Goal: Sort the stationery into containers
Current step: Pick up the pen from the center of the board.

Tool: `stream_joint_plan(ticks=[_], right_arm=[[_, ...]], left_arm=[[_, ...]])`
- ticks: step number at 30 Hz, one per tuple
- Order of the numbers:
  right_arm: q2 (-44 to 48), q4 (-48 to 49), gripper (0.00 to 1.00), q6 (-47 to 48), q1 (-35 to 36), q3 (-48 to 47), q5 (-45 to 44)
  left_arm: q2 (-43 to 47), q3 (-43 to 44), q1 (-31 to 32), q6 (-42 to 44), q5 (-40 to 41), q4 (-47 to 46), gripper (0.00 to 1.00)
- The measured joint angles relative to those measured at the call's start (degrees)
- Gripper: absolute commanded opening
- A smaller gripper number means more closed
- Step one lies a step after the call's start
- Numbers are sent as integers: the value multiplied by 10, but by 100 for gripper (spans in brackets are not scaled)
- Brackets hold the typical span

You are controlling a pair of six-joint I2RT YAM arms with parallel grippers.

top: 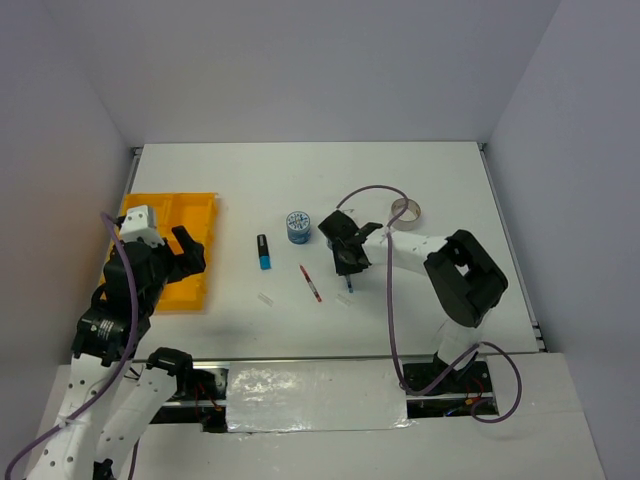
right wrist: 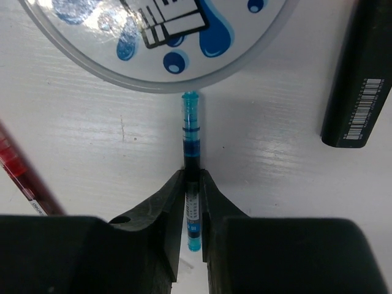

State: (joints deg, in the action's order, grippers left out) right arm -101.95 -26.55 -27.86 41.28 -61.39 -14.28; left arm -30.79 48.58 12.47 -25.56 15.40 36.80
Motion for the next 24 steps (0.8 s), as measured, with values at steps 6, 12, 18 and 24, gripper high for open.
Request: stream_joint_plan(ticks=[6,12,18,24], right_arm=[[28,3,0,-10,-19,28,-1],[116,-18,0,-11,-64,43,-16],[279,-27,0,-1,-59,49,-2],[397,-47,0,21,-46,51,33]], left_arm=[[-6,0,1,0,-1,0,99],[-25,2,1,0,-26,-4,99],[-88,8,3,-67,-86,-15,99],[-176,-30,136,-219,-23,-52,99]])
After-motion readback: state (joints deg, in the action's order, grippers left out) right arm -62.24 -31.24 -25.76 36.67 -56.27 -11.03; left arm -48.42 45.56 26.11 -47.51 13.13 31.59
